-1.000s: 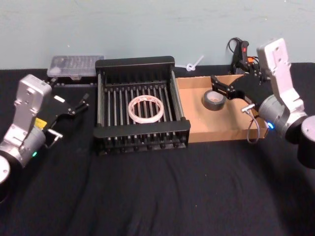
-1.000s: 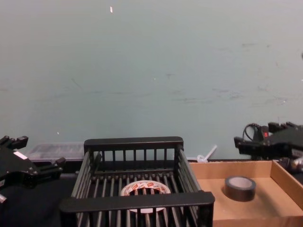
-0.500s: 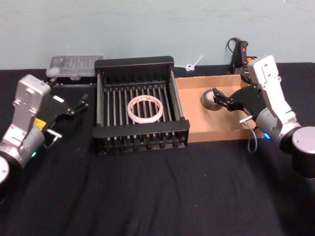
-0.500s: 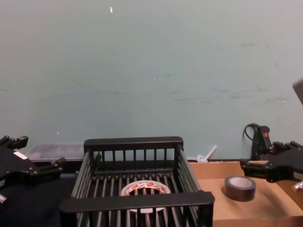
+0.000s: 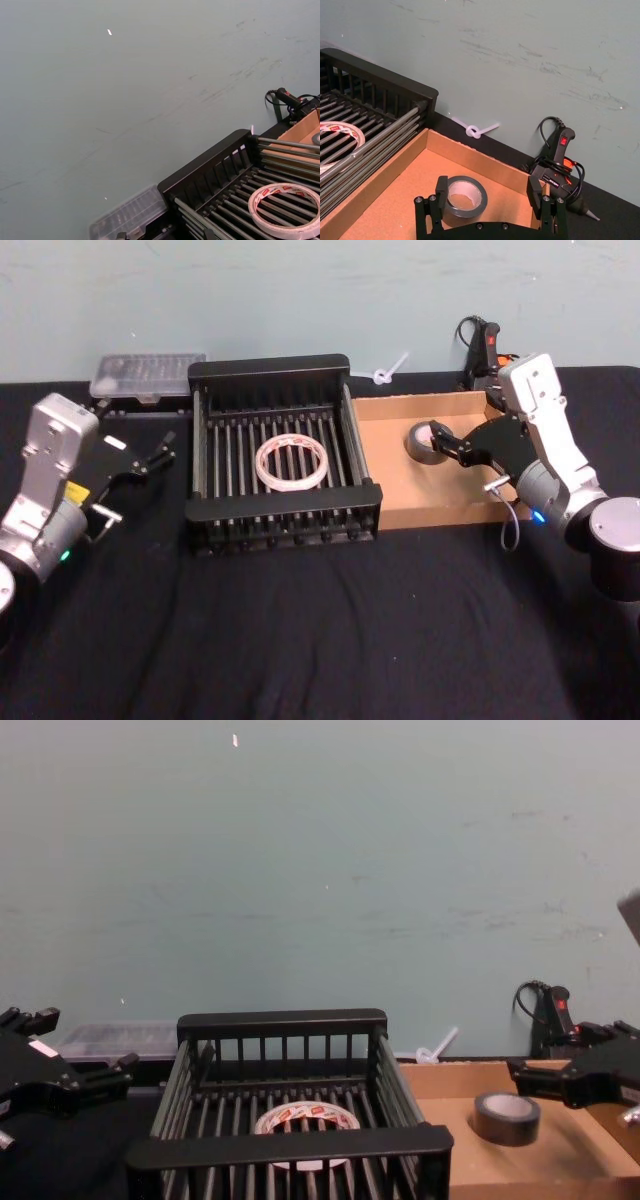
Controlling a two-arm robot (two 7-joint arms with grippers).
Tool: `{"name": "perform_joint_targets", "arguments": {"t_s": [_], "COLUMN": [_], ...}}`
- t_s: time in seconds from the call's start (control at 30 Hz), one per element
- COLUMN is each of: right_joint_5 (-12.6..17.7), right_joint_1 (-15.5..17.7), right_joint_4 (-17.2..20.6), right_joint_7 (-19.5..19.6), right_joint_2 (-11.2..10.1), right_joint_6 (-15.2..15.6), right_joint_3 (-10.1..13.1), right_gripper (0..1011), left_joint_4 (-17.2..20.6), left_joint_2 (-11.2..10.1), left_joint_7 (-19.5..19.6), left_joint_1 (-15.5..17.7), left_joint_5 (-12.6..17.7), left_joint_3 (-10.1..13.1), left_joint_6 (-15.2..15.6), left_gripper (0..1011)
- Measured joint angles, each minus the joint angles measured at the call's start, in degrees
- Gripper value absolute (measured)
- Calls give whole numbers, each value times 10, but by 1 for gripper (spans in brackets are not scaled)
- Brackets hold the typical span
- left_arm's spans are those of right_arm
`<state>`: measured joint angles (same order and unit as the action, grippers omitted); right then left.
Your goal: Pick up the white tape and place it into the black box , Pick up the silver tape and place it into the brown box.
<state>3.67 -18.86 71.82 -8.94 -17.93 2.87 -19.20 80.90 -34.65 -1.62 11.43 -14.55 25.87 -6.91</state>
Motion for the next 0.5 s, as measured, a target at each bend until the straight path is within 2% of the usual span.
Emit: {"name": "perform_joint_targets", "arguments": {"t_s": [0.5], "right_joint_5": [2], "right_joint_1": [0], "right_joint_4": [1], "right_joint_7": [0], "right_joint_2": [-1], "right_joint_6": [0], "right_joint_3": [-1], "right_gripper": [1002], "left_joint_4": [0], "left_joint_2": [0], "left_joint_7": [0], "left_joint_1": [0], "left_joint_5": [0], "left_joint_3": [0], "left_joint_6": [0], "left_gripper": [1001]}}
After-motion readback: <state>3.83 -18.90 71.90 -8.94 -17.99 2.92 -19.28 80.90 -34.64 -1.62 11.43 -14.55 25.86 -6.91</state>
